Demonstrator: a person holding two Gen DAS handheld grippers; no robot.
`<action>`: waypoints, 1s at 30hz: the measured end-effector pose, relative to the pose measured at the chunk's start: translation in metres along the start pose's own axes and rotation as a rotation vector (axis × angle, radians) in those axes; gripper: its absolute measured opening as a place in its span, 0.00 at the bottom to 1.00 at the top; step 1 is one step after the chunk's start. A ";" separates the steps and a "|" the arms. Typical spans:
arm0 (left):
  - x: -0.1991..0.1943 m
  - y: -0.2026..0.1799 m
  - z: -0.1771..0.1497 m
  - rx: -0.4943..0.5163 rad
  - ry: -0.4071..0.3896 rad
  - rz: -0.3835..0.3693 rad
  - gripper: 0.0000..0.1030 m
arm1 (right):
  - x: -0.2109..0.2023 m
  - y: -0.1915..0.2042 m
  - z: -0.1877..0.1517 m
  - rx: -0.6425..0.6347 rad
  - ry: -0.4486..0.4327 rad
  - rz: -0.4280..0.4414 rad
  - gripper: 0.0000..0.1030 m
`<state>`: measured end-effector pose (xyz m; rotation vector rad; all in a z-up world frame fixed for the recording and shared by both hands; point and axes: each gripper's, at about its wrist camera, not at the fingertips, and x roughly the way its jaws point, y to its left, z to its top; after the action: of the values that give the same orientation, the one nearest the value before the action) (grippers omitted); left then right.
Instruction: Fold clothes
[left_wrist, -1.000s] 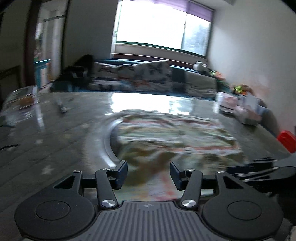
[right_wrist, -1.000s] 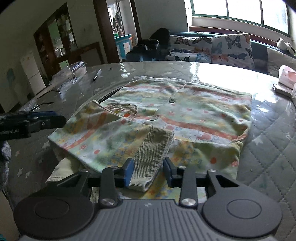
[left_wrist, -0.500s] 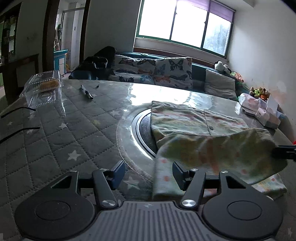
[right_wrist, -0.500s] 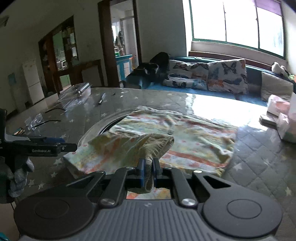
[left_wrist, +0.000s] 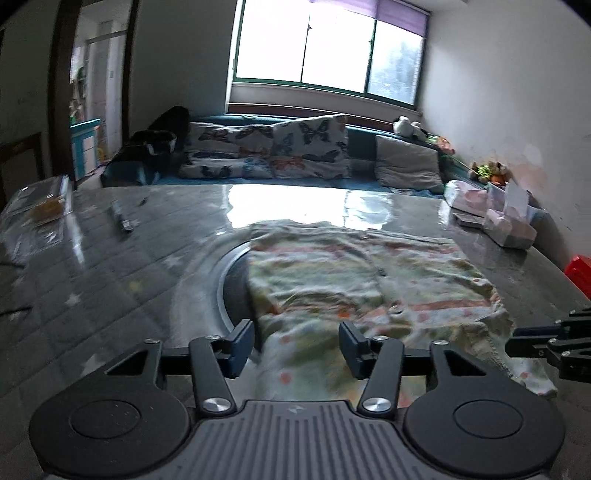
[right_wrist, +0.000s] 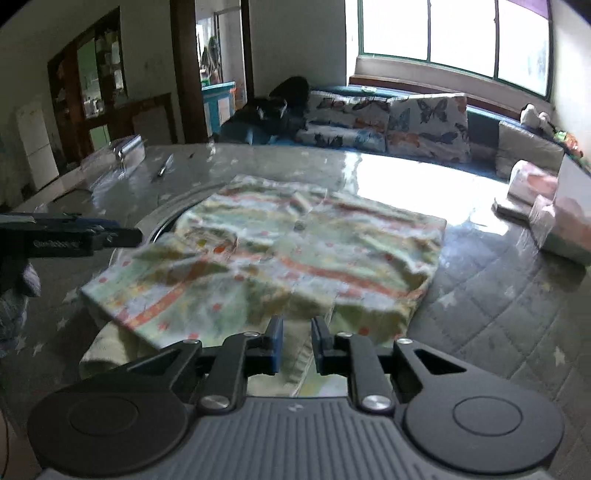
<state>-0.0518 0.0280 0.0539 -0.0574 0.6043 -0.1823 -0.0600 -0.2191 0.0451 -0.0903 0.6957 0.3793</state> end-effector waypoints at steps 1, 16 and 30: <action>0.005 -0.003 0.002 0.006 0.006 -0.008 0.46 | 0.000 0.000 0.001 -0.002 -0.006 -0.004 0.16; 0.050 -0.002 -0.009 0.057 0.097 0.043 0.38 | 0.037 0.005 -0.004 -0.066 0.057 0.061 0.18; 0.017 -0.005 -0.031 0.084 0.087 0.046 0.40 | 0.016 0.017 -0.021 -0.109 0.073 0.115 0.25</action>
<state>-0.0569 0.0200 0.0191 0.0460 0.6832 -0.1663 -0.0678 -0.2028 0.0190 -0.1680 0.7541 0.5262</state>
